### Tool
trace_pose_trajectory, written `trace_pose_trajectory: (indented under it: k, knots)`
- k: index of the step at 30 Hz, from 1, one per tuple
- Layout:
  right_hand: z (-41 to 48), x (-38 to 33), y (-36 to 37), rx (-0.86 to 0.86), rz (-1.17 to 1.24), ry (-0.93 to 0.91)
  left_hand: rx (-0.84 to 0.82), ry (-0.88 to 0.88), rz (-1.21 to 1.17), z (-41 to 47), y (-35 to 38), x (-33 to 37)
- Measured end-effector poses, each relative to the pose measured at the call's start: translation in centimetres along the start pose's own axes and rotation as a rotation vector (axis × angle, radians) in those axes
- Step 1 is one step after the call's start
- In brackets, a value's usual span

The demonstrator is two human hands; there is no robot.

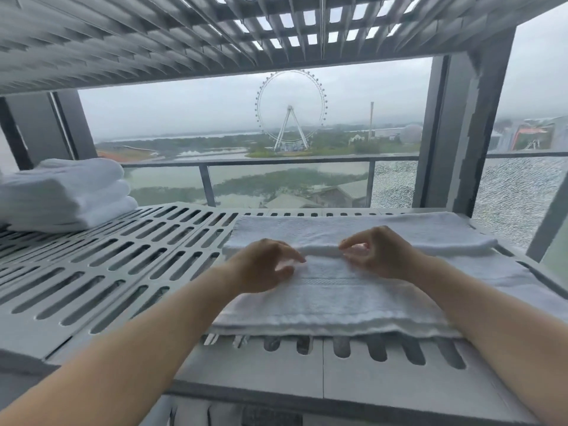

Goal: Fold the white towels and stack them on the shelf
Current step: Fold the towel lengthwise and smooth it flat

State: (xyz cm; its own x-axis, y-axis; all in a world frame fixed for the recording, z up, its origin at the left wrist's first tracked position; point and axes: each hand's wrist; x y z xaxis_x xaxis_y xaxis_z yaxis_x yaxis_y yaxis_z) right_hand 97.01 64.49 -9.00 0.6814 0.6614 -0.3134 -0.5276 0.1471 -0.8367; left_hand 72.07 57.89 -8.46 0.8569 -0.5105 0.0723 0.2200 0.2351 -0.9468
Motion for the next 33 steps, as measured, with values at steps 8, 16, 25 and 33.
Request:
trace_pose_trajectory:
  k: [8,16,25,33]
  knots:
    - [-2.1,0.2,-0.6,0.045,-0.079,0.007,0.126,-0.227,0.083,-1.4,0.9,4.3]
    - [-2.1,1.8,-0.8,0.164,-0.206,0.247,0.24,-0.557,0.265,0.9,1.4,2.1]
    - [-2.0,2.5,-0.5,0.266,-0.238,0.345,0.251,-0.565,0.442,1.7,2.0,1.0]
    - [-2.4,2.2,-1.3,0.188,-0.17,0.347,0.212,-0.604,0.458,1.8,2.1,0.9]
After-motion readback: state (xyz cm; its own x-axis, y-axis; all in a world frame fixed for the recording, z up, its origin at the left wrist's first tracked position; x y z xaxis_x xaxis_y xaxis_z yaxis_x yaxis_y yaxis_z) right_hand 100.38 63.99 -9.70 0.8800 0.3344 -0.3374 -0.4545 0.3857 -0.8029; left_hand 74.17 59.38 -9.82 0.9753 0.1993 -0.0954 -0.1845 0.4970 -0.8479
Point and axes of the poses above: each hand's wrist, its own z-axis towards the middle knuckle, its own y-axis out of the palm, x = y × z, and after that the axes turned 2 degrees about x, right-handed
